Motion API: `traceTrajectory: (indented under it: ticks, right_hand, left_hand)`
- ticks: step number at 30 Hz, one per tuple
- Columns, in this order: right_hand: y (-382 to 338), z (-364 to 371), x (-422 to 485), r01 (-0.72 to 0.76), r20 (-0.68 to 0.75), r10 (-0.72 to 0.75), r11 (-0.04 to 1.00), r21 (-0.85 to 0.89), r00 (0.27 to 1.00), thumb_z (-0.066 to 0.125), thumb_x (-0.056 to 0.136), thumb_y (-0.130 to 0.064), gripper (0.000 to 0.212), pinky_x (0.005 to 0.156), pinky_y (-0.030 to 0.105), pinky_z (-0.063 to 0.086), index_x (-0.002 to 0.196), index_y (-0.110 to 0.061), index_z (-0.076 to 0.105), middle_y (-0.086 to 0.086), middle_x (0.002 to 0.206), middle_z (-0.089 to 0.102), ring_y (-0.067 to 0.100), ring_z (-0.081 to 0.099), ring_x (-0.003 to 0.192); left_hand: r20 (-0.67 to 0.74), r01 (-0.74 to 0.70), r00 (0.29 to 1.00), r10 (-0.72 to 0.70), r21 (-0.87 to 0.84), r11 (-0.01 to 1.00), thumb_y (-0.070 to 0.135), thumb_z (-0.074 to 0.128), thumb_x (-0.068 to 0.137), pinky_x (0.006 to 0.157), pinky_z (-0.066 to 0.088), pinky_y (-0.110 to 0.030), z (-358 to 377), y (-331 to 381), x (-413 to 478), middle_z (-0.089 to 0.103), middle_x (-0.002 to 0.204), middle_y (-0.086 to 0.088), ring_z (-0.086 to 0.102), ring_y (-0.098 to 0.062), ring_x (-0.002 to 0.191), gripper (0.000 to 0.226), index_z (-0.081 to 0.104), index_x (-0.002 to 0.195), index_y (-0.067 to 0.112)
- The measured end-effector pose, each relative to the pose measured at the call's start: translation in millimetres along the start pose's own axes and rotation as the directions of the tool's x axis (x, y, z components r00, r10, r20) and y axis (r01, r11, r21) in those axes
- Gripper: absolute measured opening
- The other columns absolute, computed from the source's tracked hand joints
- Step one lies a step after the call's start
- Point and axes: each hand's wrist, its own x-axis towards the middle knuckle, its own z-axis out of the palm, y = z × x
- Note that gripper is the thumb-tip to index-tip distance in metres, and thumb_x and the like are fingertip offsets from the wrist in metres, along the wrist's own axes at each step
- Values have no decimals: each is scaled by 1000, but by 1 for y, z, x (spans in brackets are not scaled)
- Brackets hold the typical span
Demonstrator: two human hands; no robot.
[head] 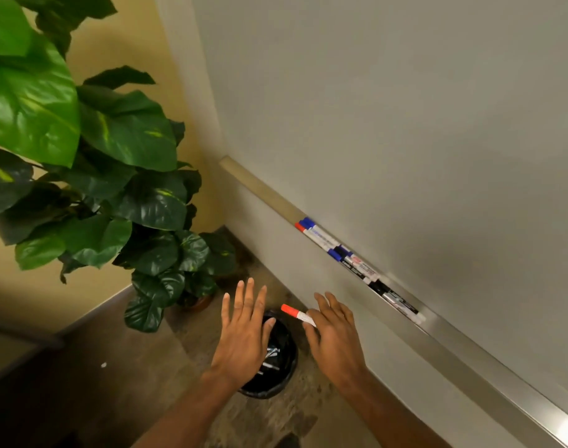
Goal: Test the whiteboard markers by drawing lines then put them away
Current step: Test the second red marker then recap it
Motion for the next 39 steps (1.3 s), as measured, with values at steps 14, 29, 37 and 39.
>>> traceTrajectory:
  ticks: [14,29,37,39]
  right_hand:
    - [-33,100,24,64,163,-45,992,-111,986,53,91,-31,28,98,46,51,101,-19,76,8,125,69,28,61,122]
    - [-22,119,28,-89,131,88,996,3,987,43,96,-42,45,107,47,42,122,-15,68,8,137,61,29,51,133]
    - [-3,57,1,-96,-27,98,993,75,995,46,100,-43,44,112,47,35,126,-15,66,5,144,55,23,39,143]
    - [2,37,-4,-88,-75,95,992,88,993,46,100,-44,44,113,48,35,128,-15,64,5,147,52,23,35,145]
  left_hand:
    - [-21,116,993,-115,18,993,40,24,109,122,5,-52,49,-66,-15,23,167,-16,10,-32,157,58,29,158,10]
    - [4,166,986,-166,4,986,43,20,110,123,2,-52,64,-77,-14,9,170,-13,-3,-27,159,60,18,162,13]
    - [11,87,996,-87,-12,996,49,17,110,124,1,-51,36,-21,5,4,171,-11,-6,-26,159,64,16,163,14]
    - [11,59,998,-59,-14,998,53,14,109,125,-2,-50,28,-2,9,0,172,-10,-9,-24,158,67,13,163,15]
